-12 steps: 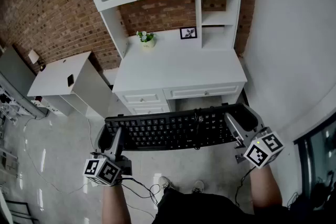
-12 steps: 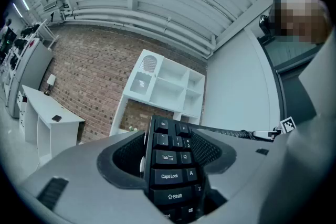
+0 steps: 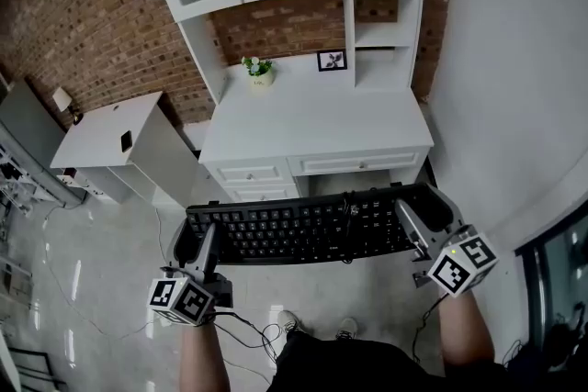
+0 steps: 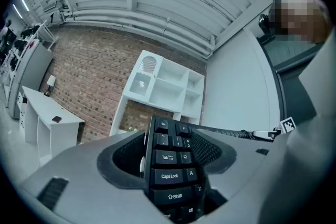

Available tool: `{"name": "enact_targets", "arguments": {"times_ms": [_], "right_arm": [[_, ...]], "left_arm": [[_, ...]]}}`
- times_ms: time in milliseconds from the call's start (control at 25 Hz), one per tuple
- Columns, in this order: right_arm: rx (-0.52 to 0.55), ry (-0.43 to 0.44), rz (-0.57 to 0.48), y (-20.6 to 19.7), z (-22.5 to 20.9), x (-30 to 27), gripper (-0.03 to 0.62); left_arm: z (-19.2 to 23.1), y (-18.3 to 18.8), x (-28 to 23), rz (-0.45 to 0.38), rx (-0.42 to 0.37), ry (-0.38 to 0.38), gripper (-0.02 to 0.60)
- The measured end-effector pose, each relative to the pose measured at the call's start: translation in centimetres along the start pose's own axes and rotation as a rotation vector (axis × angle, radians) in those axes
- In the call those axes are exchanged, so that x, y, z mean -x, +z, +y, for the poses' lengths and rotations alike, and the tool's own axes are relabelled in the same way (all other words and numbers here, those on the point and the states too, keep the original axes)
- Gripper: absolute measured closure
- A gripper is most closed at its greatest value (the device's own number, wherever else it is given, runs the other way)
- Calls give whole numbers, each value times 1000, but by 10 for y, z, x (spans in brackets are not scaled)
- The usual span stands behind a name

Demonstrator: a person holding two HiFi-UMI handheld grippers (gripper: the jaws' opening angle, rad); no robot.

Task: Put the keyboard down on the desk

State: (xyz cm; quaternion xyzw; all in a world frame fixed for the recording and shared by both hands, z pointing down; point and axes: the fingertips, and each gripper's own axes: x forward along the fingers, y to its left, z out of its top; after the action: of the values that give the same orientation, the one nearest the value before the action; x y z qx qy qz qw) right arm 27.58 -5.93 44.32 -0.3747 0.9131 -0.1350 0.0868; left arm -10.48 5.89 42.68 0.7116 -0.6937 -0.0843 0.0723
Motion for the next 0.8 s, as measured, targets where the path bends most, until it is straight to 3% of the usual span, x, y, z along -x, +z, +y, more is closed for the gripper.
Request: {"name": "enact_targets", "arguments": {"times_ms": [800], "right_arm": [[-22,9,-3,-2,-21,-4,330]], "left_arm": [[-10,-8,-12,12,-5,18,298]]}}
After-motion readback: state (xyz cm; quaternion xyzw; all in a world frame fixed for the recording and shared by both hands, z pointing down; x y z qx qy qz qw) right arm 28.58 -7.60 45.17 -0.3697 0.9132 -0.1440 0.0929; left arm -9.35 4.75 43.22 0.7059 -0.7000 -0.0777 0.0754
